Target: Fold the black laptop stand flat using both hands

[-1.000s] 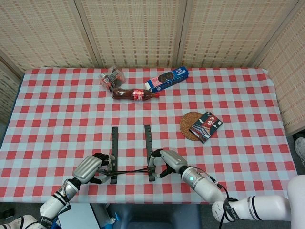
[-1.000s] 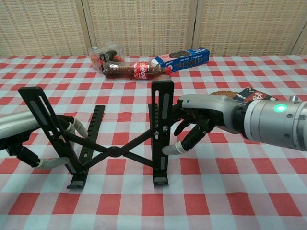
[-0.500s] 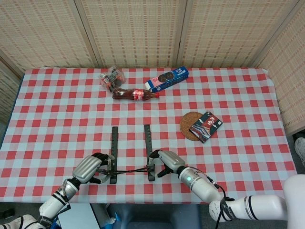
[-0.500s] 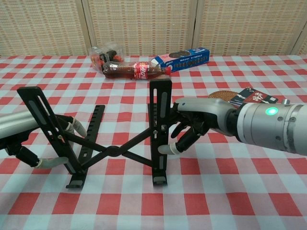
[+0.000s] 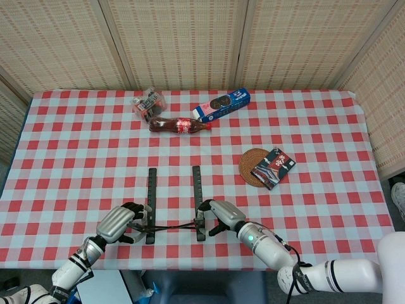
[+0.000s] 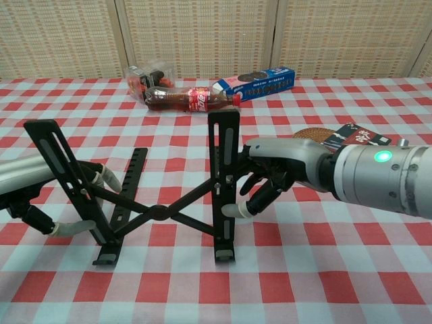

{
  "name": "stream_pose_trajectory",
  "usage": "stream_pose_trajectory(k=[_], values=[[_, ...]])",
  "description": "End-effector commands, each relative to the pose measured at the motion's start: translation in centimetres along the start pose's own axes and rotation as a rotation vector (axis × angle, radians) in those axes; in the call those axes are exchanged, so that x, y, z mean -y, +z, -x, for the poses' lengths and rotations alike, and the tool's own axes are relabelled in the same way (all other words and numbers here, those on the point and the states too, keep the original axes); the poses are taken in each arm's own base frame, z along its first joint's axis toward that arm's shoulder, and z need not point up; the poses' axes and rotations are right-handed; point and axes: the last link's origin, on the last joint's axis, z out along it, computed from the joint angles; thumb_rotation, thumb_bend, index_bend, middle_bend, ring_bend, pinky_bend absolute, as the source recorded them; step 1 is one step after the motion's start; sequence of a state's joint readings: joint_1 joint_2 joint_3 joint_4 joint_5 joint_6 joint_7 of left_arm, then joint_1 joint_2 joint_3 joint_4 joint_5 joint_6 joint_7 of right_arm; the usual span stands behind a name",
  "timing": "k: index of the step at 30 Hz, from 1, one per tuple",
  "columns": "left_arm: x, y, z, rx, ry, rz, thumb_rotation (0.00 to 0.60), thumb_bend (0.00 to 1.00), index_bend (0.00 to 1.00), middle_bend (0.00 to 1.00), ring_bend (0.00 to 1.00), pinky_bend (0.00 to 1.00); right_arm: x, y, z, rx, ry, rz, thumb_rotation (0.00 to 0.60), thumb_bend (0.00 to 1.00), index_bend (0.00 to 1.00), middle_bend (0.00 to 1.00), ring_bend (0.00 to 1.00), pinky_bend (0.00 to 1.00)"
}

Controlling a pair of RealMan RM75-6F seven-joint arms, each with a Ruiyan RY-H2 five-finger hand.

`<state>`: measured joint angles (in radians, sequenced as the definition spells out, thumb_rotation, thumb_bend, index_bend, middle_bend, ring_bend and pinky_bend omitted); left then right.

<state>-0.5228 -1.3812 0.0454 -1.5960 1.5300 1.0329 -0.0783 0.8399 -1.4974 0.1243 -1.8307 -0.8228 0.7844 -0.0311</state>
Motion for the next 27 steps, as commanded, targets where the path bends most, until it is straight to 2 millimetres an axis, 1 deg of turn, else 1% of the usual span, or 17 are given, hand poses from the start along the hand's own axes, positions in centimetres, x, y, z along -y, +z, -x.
stream_pose_trajectory(k=[1,2,4,7,10,13,16,19,24,27], values=[[0.0,-0.2,-0.1,0.001,0.009,0.001,0.591,0.37,0.43,0.26,0.25,0.21,0.1,-0.2,-0.1,-0.005,0.0,-0.006,0.6,0.34,0.52,0.28,0.15,0.18],[0.0,-0.3,-0.1,0.002,0.015,0.001,0.578,0.37,0.37,0.25,0.24,0.21,0.1,-0.2,-0.2,-0.007,0.001,-0.009,0.6,0.33,0.47,0.27,0.15,0.18],[0.1,-0.5,-0.1,0.008,0.029,-0.001,0.552,0.37,0.29,0.22,0.21,0.2,0.2,-0.4,-0.3,-0.01,0.0,-0.016,0.6,0.29,0.36,0.25,0.13,0.18],[0.0,-0.7,-0.2,0.013,0.032,-0.002,0.518,0.37,0.2,0.18,0.18,0.2,0.4,-0.4,-0.4,-0.011,0.0,-0.024,0.6,0.23,0.25,0.22,0.11,0.18],[-0.1,-1.1,-0.5,0.023,0.042,-0.006,0.505,0.37,0.12,0.14,0.14,0.2,0.7,-0.3,-0.4,-0.012,0.005,-0.034,0.6,0.2,0.19,0.19,0.1,0.18],[-0.1,-1.4,-0.8,0.017,0.045,-0.01,0.504,0.37,0.06,0.09,0.1,0.19,1.0,-0.1,-0.6,-0.025,0.012,-0.043,0.6,0.19,0.14,0.16,0.1,0.18],[0.0,-1.8,-1.2,0.003,0.047,-0.019,0.504,0.37,0.02,0.06,0.06,0.19,1.4,0.4,-0.9,-0.051,0.023,-0.054,0.6,0.18,0.11,0.15,0.09,0.18],[0.4,-2.2,-1.8,-0.016,0.054,-0.036,0.504,0.37,0.01,0.05,0.05,0.18,1.8,1.0,-1.4,-0.088,0.037,-0.061,0.6,0.17,0.08,0.14,0.08,0.18],[0.7,-2.8,-2.6,-0.041,0.059,-0.054,0.502,0.37,0.0,0.04,0.05,0.18,2.3,2.2,-2.3,-0.158,0.053,-0.051,0.6,0.17,0.01,0.1,0.05,0.16],[0.9,-3.0,-3.0,-0.051,0.067,-0.064,0.502,0.37,0.0,0.04,0.04,0.18,2.5,3.0,-3.0,-0.218,0.061,-0.034,0.6,0.16,0.0,0.06,0.02,0.14]])
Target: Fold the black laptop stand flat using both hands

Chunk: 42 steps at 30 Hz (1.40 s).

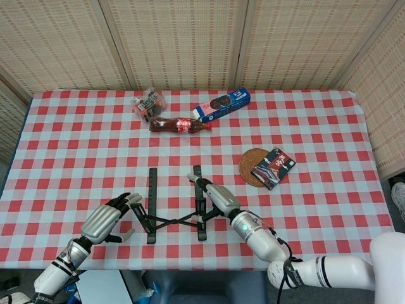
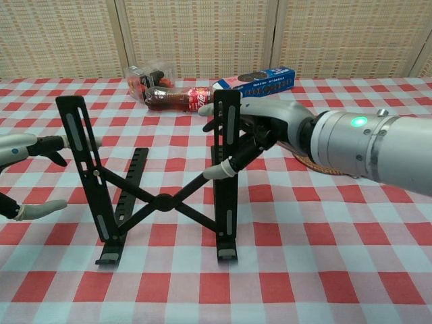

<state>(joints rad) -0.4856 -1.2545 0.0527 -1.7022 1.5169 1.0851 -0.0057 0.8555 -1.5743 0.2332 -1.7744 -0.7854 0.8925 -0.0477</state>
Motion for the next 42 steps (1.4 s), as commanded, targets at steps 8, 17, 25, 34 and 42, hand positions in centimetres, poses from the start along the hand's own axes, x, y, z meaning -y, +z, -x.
stream_pose_trajectory(k=[8,17,25,34,42], values=[[0.7,-0.4,-1.7,-0.048,0.039,-0.021,0.503,0.37,0.0,0.04,0.04,0.18,0.6,1.2,-2.9,-0.24,-0.017,0.007,0.6,0.15,0.0,0.0,0.0,0.0],[2.2,2.3,-4.0,-0.109,0.167,-0.037,0.594,0.37,0.0,0.04,0.04,0.18,0.4,-1.5,-4.5,-0.303,-0.317,-0.086,0.6,0.13,0.0,0.0,0.0,0.0],[3.5,7.4,-4.0,-0.16,0.363,-0.004,0.6,0.35,0.0,0.03,0.03,0.17,-0.7,-3.4,-3.7,-0.224,-0.676,-0.169,0.6,0.02,0.0,0.0,0.0,0.0],[4.2,11.8,-2.1,-0.138,0.54,-0.011,0.6,0.24,0.0,0.0,0.0,0.16,-1.8,-3.6,-1.6,-0.196,-0.886,-0.263,0.6,0.0,0.0,0.0,0.0,0.0],[4.5,14.0,-0.9,-0.123,0.544,-0.017,0.6,0.24,0.0,0.0,0.0,0.16,-3.0,-2.8,0.2,-0.167,-0.976,-0.297,0.6,0.0,0.0,0.0,0.0,0.0]])
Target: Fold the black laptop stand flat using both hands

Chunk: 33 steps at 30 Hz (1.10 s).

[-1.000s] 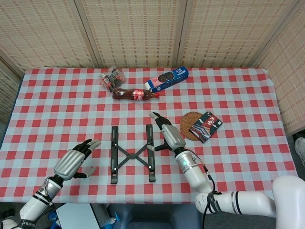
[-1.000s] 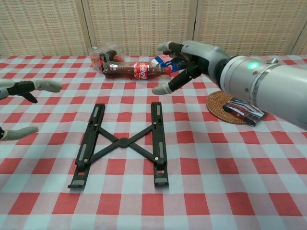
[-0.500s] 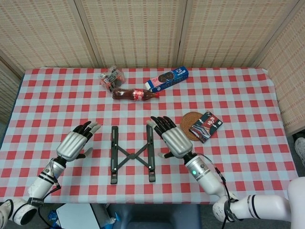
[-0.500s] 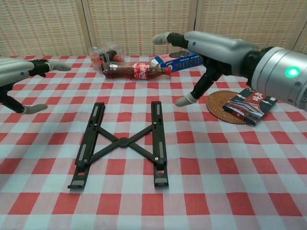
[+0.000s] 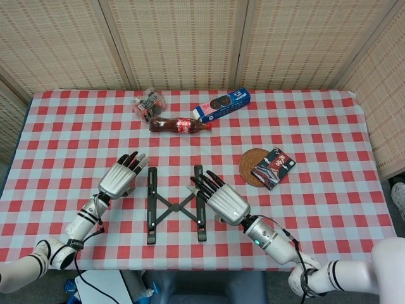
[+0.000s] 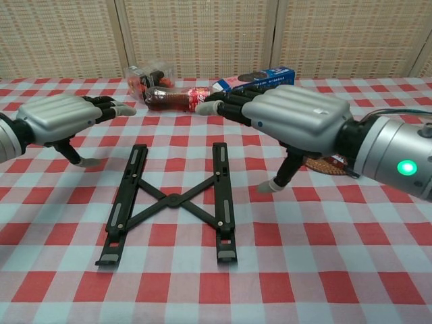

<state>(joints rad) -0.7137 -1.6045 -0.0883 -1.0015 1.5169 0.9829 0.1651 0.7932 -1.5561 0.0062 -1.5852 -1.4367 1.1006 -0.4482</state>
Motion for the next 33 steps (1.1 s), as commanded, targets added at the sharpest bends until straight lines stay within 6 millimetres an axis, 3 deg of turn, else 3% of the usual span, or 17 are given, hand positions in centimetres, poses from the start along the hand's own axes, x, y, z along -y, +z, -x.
stream_pose_trajectory(k=[1,13,33], values=[[-0.5,0.9,0.4,0.01,-0.001,0.014,0.6,0.24,0.0,0.0,0.0,0.16,0.2,0.2,1.0,0.006,-0.043,-0.02,0.6,0.0,0.0,0.0,0.0,0.0],[-1.5,1.9,1.0,0.03,-0.019,0.028,0.6,0.24,0.0,0.0,0.0,0.16,0.3,1.5,3.7,0.024,-0.157,-0.052,0.6,0.0,0.0,0.0,0.0,0.0],[-1.9,2.3,1.6,0.044,-0.066,0.021,0.6,0.24,0.0,0.0,0.0,0.16,1.1,4.0,6.1,0.023,-0.21,-0.068,0.6,0.0,0.0,0.0,0.0,0.0]])
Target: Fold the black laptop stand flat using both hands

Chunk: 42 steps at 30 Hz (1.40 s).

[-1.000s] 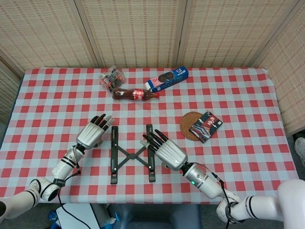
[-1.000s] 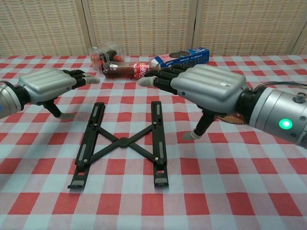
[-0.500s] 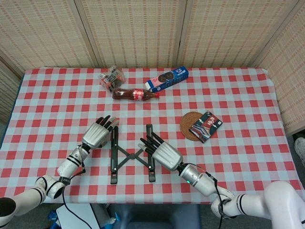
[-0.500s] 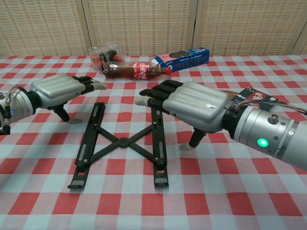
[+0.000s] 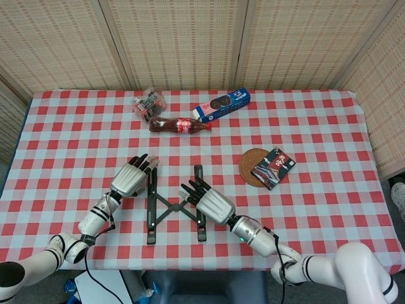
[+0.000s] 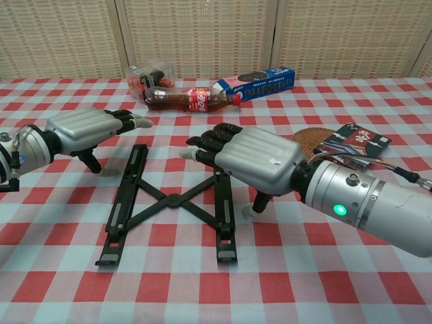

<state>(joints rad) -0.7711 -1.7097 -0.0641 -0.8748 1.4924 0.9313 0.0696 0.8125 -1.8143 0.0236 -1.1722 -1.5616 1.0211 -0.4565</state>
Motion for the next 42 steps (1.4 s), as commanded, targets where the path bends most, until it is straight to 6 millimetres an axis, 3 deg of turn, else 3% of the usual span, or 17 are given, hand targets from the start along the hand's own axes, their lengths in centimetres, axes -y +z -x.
stream_pose_trajectory(k=[1,42], values=[[0.0,0.0,0.1,0.001,-0.005,-0.001,0.6,0.24,0.0,0.0,0.0,0.16,0.2,0.2,0.0,-0.005,-0.002,-0.008,0.6,0.0,0.0,0.0,0.0,0.0],[-0.9,-0.2,0.2,0.057,-0.272,-0.028,0.6,0.24,0.0,0.0,0.0,0.16,3.0,2.6,0.0,-0.19,0.038,0.013,0.6,0.0,0.0,0.0,0.0,0.0]])
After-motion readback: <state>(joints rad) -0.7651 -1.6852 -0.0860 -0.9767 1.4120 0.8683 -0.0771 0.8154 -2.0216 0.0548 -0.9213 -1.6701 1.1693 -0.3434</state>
